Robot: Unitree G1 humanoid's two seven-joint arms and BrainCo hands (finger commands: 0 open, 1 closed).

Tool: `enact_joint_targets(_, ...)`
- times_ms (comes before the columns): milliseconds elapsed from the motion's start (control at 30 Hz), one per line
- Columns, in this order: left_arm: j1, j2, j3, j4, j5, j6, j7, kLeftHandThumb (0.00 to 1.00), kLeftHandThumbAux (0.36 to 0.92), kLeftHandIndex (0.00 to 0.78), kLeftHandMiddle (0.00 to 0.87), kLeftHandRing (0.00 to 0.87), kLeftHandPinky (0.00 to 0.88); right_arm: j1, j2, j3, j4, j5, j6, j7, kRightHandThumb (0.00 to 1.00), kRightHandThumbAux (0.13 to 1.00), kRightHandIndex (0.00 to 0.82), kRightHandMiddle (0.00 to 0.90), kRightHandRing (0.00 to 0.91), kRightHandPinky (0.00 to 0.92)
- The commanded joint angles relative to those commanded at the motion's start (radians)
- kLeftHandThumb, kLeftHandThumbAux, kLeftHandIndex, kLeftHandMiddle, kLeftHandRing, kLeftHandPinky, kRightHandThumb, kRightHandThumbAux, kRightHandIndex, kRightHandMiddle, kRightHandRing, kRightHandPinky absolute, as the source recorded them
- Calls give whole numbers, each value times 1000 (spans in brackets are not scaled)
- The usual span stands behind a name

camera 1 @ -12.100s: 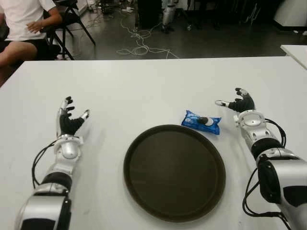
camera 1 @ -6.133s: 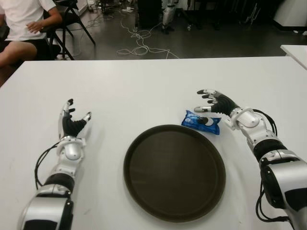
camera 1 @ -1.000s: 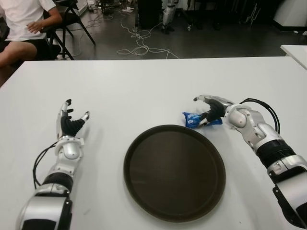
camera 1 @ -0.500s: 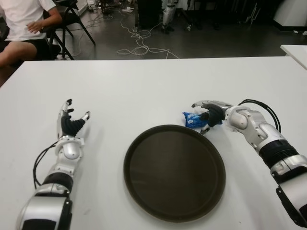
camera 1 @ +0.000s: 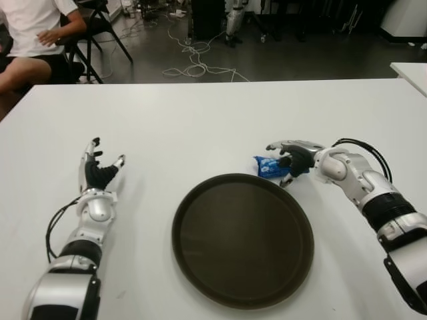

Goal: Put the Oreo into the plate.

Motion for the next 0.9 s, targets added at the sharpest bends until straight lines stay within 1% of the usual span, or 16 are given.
enact_joint_targets(100, 1, -2, 3, -1, -5, -5, -5, 196, 688, 71, 137, 161, 190, -8, 2, 7, 14, -8, 8, 8, 0, 828, 132, 176, 189, 152)
enact_joint_targets(300, 3, -4, 8, -6, -13, -7, -14, 204, 688, 70, 140, 166, 206, -14, 4, 14, 42, -12, 15, 7, 0, 825, 137, 174, 188, 150)
enact_joint_targets(367, 3, -4, 9, -7, -14, -7, -15, 205, 695, 70, 139, 158, 169, -15, 4, 16, 44, -14, 17, 8, 0, 822, 127, 165, 182, 138)
enact_joint_targets(467, 3, -3, 9, -7, -14, -6, -15, 205, 700, 70, 139, 153, 155, -17, 5, 17, 45, -15, 21, 10, 0, 821, 125, 160, 178, 134)
enact_joint_targets(600, 3, -2, 6, -8, -8, -6, -10, 204, 711, 71, 137, 146, 151, -20, 2, 21, 42, -19, 36, 24, 0, 824, 127, 155, 169, 128)
enact_joint_targets(700, 3, -2, 7, -9, -10, -7, -12, 212, 719, 74, 137, 148, 168, -23, 2, 25, 45, -22, 39, 32, 0, 823, 135, 164, 175, 131)
enact_joint_targets(900, 4, -1, 9, -10, -15, -5, -23, 209, 700, 67, 121, 136, 162, -31, -3, 33, 48, -27, 33, 55, 0, 816, 134, 157, 167, 123)
